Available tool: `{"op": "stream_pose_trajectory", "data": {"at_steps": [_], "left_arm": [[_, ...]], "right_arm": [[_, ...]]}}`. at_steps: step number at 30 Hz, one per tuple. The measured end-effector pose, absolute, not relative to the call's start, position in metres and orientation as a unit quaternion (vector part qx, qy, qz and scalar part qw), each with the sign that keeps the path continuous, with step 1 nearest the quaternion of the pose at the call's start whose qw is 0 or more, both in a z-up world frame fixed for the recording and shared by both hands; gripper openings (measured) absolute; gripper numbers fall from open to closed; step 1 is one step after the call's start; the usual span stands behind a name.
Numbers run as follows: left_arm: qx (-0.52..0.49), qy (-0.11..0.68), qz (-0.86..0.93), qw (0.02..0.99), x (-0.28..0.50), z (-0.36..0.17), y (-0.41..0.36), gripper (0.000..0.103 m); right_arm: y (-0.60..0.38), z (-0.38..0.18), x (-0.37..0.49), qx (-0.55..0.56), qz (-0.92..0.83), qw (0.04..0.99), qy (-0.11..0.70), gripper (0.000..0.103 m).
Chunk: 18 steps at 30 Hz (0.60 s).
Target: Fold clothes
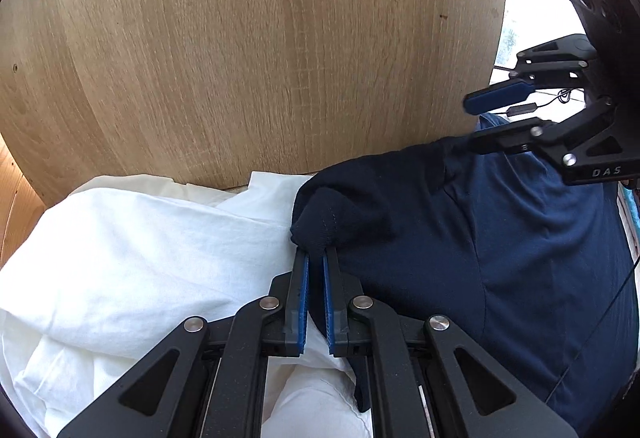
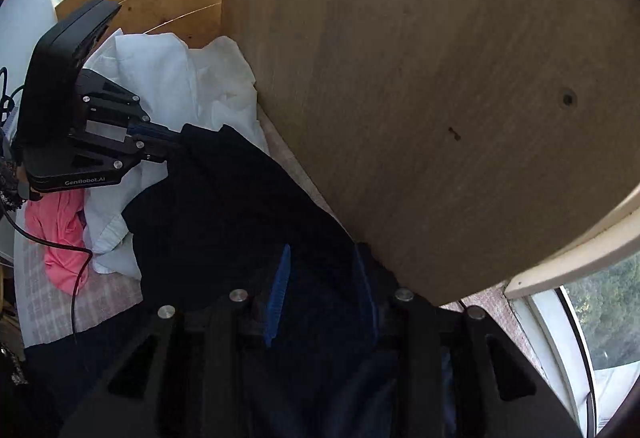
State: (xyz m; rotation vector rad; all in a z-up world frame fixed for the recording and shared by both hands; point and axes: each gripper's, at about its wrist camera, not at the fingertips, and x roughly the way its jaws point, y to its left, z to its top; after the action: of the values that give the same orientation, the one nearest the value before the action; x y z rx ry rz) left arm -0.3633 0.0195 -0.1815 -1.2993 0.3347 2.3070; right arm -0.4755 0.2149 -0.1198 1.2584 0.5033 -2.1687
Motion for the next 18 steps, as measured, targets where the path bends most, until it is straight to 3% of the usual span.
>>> {"op": "stream_pose_trajectory", "data": {"at_steps": [3,8,10,18], "left_arm": [[-0.474,0.116,0.84,0.235,-0.353,-0.179,0.01,0.01],[-0.476,0.107,0.84,0.237,-0.336,-0.176,-0.005,0.012],[-0.479,0.1,0.839,0.237,-0.327,-0.176,-0.011,0.022],[-0.5,0.092,0.822,0.259,-0.3,-0.187,-0.011,0.023]], "right_arm": [[0.173,-0.13,-0.498,0.485,-0.787,0.335,0.182,0.032],[0.125,-0.135,-0.515,0.487,-0.746,0.379,0.251,0.032],[0.116,-0.138,-0.517,0.491,-0.733,0.388,0.265,0.032],[0.088,-0.149,-0.519,0.512,-0.684,0.424,0.3,0.041]]}}
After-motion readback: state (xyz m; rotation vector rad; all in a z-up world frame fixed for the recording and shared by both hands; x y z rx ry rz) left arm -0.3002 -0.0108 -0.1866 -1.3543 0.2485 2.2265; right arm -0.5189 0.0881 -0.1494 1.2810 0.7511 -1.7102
